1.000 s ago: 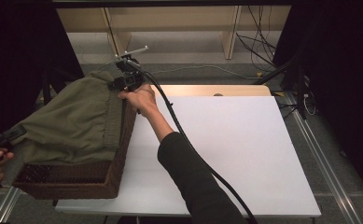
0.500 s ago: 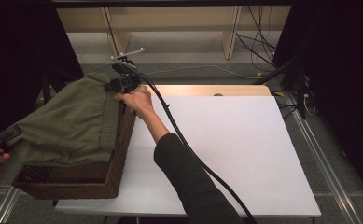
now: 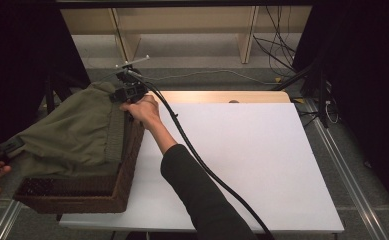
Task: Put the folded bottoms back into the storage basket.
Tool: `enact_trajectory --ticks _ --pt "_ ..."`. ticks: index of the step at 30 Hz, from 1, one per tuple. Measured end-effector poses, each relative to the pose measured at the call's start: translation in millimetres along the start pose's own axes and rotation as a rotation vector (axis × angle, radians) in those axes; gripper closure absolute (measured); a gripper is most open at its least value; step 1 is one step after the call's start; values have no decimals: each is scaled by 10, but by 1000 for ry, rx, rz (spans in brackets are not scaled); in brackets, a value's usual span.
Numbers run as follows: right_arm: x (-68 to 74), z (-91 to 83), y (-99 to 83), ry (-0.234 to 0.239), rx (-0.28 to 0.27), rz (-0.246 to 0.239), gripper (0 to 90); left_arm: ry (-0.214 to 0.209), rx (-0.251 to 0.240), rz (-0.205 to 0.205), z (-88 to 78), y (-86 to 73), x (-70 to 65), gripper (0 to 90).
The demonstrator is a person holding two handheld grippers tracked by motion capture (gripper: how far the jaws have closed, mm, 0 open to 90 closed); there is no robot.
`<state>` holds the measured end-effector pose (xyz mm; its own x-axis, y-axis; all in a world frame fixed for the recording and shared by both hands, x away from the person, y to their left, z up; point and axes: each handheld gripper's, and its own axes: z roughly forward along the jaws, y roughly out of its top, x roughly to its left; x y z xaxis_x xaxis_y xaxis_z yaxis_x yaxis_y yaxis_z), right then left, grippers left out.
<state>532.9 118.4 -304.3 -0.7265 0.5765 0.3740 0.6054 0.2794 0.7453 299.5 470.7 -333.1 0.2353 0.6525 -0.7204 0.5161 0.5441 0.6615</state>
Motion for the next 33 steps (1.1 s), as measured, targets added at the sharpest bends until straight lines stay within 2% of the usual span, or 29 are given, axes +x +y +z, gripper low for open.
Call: enact_trajectory --ticks 33 --pt "-4 173 -85 -10 34 0 812 35 40 2 36 -31 96 874"
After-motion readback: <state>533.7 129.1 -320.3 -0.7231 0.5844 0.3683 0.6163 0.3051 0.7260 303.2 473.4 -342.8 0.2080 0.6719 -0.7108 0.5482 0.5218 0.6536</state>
